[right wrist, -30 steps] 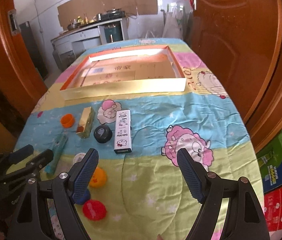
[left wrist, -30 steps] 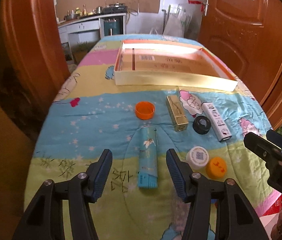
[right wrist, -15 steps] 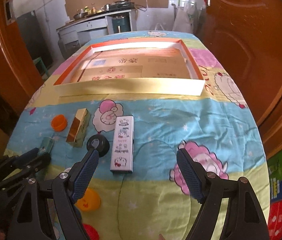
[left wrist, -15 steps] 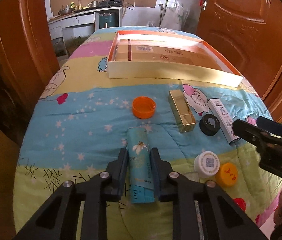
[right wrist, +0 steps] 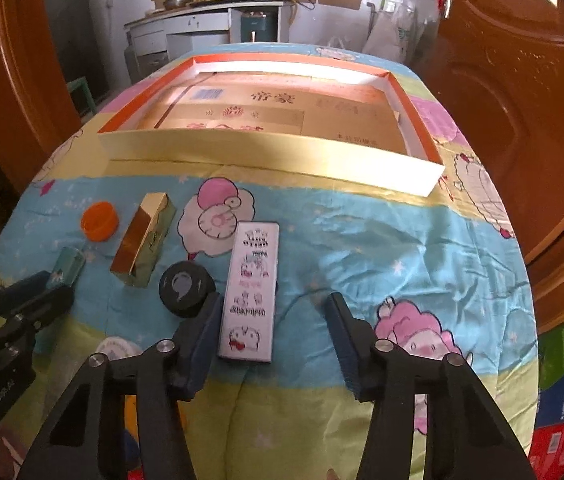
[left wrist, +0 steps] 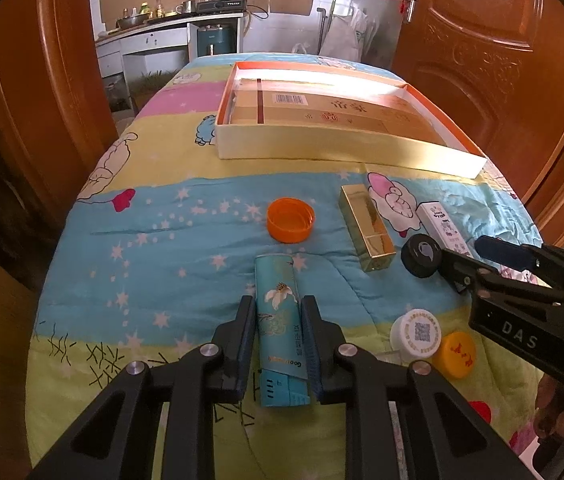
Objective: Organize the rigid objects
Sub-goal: 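Grasp the teal tube with the left tool while the right tool grasps the white Hello Kitty box, then carry the teal tube and white box into the tray and open both tools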
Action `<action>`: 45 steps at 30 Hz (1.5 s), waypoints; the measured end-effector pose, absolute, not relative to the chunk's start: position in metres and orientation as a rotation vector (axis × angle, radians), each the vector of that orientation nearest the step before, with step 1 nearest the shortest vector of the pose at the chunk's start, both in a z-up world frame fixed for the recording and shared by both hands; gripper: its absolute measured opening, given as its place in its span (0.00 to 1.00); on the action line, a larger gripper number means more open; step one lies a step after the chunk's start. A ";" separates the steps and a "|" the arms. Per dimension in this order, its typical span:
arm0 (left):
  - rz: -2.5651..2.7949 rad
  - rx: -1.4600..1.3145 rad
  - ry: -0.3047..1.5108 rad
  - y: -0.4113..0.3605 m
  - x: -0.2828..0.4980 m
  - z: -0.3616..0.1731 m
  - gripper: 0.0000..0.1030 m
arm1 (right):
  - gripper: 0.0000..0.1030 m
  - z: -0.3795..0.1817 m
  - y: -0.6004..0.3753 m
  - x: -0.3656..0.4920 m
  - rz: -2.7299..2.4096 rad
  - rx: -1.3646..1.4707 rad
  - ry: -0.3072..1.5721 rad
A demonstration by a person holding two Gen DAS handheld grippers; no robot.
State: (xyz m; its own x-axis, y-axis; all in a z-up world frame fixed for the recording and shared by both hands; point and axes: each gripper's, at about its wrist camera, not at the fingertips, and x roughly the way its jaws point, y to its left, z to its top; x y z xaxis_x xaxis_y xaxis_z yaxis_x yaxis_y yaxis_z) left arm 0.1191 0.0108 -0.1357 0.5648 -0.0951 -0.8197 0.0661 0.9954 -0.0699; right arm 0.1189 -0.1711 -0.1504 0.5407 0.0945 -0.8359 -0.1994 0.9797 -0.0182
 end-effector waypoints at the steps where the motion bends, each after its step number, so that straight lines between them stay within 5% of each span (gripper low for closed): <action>1: -0.094 -0.030 0.965 0.011 0.120 -0.136 0.23 | 0.48 -0.151 -0.169 0.121 0.176 -0.122 0.981; 5: -0.095 -0.037 0.966 0.011 0.124 -0.135 0.23 | 0.25 -0.150 -0.166 0.126 0.182 -0.124 0.982; 27: -0.105 -0.080 0.858 0.023 0.127 -0.083 0.23 | 0.25 -0.102 -0.189 0.103 0.174 -0.019 0.908; 45: -0.160 -0.034 0.826 -0.006 0.221 -0.024 0.22 | 0.25 -0.047 -0.222 0.161 0.260 -0.003 0.840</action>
State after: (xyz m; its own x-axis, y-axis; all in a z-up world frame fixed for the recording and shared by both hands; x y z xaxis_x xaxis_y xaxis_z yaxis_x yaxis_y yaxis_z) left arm 0.2211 -0.0056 -0.0237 0.6668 -0.1550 -0.7289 0.1285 0.9874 -0.0924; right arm 0.1613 -0.2216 -0.0466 0.6374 0.2268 -0.7364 -0.2292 0.9682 0.0998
